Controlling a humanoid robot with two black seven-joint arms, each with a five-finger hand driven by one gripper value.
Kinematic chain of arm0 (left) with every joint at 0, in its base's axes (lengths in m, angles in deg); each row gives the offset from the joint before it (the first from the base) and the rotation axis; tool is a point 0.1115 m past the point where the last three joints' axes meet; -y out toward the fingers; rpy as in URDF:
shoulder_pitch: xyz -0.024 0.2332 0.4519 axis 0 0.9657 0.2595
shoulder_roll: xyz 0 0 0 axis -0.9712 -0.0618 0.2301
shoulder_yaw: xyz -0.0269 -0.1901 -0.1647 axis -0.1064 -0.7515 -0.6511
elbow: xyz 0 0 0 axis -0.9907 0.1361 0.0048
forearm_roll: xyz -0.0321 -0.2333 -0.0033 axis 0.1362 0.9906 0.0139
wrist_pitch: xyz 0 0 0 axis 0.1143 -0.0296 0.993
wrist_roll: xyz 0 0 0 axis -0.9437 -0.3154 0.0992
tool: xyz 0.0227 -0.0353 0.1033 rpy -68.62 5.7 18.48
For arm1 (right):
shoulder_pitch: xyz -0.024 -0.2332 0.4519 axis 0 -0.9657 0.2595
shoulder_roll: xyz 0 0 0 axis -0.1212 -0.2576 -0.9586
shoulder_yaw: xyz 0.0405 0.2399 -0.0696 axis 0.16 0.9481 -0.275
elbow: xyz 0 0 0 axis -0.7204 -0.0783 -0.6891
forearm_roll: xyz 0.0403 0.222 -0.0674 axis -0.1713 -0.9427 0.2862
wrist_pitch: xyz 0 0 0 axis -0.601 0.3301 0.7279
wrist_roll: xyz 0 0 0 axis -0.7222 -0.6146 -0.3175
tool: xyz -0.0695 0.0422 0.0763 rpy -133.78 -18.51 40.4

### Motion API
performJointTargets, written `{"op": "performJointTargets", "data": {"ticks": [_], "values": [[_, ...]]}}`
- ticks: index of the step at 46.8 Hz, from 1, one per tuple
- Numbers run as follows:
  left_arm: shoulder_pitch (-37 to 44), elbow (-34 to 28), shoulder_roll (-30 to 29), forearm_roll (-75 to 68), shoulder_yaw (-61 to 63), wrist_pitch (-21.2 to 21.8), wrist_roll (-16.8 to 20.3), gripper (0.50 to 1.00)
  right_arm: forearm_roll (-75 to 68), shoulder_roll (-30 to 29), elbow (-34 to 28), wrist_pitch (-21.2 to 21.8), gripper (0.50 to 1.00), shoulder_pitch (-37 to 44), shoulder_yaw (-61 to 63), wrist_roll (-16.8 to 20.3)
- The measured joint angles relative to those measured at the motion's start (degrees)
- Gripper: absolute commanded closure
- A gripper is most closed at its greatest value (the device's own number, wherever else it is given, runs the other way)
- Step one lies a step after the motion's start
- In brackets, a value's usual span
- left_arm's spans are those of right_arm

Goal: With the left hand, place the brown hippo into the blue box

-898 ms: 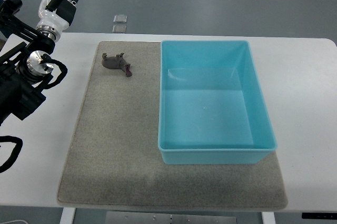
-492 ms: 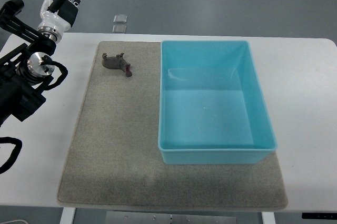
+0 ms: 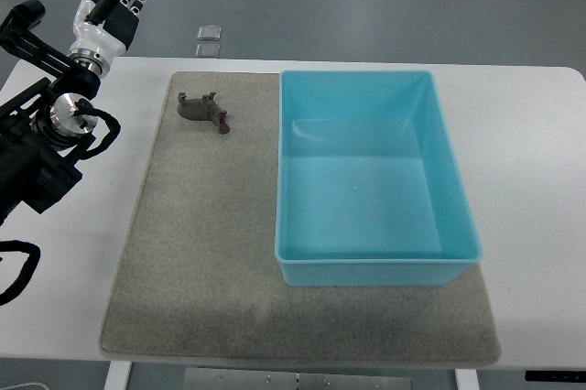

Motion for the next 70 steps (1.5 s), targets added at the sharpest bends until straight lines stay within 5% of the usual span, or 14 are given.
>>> {"op": "performJointTargets", "data": {"ticks": [37,53,70], "values": [[-0.8,0.7,-0.9,-2.4,7.4,-2.5,-0.2,0.504,0.0,0.0,0.0,0.0,0.564,0.0,0.0,0.0],[-7.6,1.2,-5.0,-21.5,22.6,-2.2,-0.2,0.501,0.0,0.0,0.0,0.0,0.564,0.0,0.0,0.0],[-10.1,10.0,-13.0,-54.6,25.1,-3.0,-0.3,0.501,0.0,0.0,0.0,0.0,0.564,0.0,0.0,0.0]]}}
